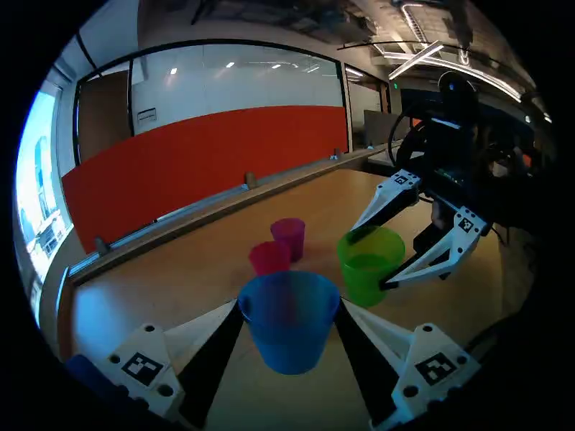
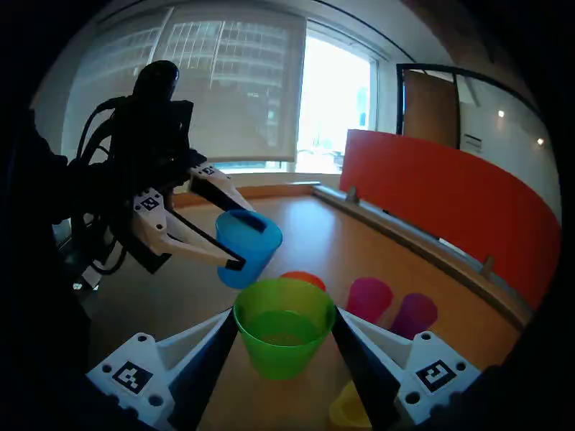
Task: Pour water
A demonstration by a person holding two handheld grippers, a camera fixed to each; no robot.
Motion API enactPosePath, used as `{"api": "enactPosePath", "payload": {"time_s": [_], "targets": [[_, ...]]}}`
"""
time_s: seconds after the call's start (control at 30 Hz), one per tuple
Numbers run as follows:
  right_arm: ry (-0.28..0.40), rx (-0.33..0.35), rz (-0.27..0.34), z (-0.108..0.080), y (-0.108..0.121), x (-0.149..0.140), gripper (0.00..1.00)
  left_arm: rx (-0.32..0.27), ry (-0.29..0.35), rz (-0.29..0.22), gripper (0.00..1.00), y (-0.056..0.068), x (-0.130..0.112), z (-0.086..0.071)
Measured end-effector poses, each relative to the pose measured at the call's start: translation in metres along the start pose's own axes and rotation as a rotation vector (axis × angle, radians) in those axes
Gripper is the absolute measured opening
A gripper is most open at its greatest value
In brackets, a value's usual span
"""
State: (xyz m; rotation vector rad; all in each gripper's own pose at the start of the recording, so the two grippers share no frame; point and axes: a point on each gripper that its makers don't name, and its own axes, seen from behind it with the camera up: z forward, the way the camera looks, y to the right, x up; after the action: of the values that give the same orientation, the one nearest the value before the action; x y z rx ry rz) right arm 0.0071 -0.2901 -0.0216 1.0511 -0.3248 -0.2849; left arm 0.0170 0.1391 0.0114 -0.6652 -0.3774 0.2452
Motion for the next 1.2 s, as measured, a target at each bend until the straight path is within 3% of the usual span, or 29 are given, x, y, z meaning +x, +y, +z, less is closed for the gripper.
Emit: {"api": "enactPosePath", "payload": {"time_s": [0.4, 0.8, 1.2], "targets": [[-0.025, 0.007, 0.008, 0.008, 0.002, -0.015, 0.92, -0.018, -0.034, -0.059, 0.86, 0.008, -0.028, 0.007], [-0.046, 0.008, 0.013, 0.014, 0.004, -0.028, 0.92, -0.072, -0.057, -0.045, 0.86, 0.027, -0.046, 0.016], [-0.089, 0.01, 0.006, 0.019, 0.004, -0.047, 0.92, -0.106, -0.114, -0.013, 0.86, 0.038, -0.067, 0.022]]}}
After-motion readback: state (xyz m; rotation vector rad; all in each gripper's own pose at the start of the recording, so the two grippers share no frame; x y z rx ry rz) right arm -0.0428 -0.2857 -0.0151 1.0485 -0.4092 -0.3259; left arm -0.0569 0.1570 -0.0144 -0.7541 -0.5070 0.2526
